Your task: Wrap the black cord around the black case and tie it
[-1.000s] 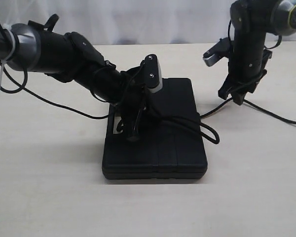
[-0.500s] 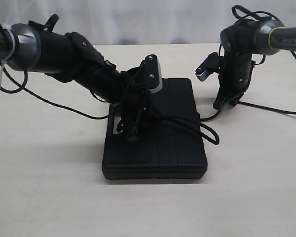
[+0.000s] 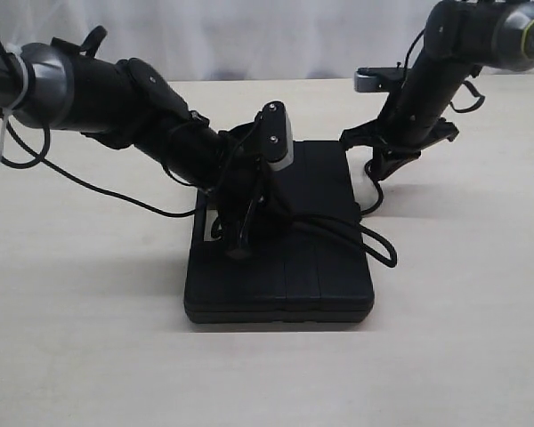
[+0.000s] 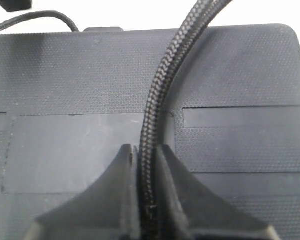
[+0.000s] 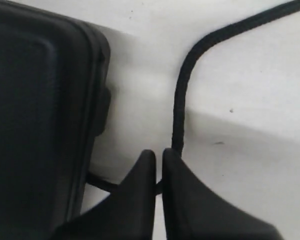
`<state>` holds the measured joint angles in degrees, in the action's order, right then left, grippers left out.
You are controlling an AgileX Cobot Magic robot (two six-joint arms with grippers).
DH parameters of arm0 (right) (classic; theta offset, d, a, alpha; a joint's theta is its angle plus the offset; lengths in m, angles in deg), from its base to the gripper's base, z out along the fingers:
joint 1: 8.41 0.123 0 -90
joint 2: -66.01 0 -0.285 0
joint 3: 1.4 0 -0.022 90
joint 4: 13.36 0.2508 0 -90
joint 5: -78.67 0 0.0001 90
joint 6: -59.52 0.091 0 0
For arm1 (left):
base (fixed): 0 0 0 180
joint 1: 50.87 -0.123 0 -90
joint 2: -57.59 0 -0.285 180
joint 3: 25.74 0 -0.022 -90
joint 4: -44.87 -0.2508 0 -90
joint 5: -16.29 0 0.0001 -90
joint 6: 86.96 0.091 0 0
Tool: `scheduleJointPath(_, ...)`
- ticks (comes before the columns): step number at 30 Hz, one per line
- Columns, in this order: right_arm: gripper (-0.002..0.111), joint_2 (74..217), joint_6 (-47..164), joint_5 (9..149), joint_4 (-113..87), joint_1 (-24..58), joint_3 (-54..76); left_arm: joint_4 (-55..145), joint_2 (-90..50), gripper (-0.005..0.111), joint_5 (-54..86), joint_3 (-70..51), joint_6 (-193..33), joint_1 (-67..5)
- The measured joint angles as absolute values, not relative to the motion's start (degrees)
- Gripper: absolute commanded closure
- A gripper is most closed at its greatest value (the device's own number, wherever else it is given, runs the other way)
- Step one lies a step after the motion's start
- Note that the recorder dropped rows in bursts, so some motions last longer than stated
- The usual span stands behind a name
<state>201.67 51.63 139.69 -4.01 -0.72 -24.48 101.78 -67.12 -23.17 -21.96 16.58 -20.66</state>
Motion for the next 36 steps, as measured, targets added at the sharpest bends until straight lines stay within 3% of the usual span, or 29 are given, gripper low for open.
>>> scheduleJointPath(3,0.101,200.0,54.63,140.0,-4.01,-0.81,-24.48,101.78,-67.12,0.107,-23.17,-21.96,16.58,-20.66)
scheduleJointPath(7,0.068,197.96,62.74,139.53,-7.34,-0.81,-22.17,101.78,-67.12,0.107,-23.35,-21.96,16.58,-20.66)
scheduleJointPath(9,0.057,197.96,63.94,138.08,-7.35,-0.94,-20.16,101.78,-67.12,0.107,-23.35,-21.96,16.58,-20.66)
scheduleJointPath(13,0.062,198.91,64.6,131.53,-6.34,-0.94,-15.2,101.78,-67.12,0.107,-23.35,-21.96,16.58,-20.66)
scheduleJointPath(18,0.077,201.59,63.62,124.81,-3.93,-0.94,-14.34,101.85,-67.12,0.107,-19.68,-21.96,14.32,-20.55)
scheduleJointPath(23,0.104,202.76,59.52,120.61,-1.04,-0.94,-14.45,101.85,-67.12,0.107,-11.91,-21.96,7.48,-20.34)
scheduleJointPath(32,0.104,202.23,51.91,117.73,-4.02,-0.02,-12.61,101.98,-67.21,0.107,-1.37,-21.96,-5.84,-20.25)
scheduleJointPath(36,0.104,198.9,46.88,106.18,-4.83,1.6,-4.67,102.04,-67.21,0.107,0.84,-21.96,-10.5,-20.25)
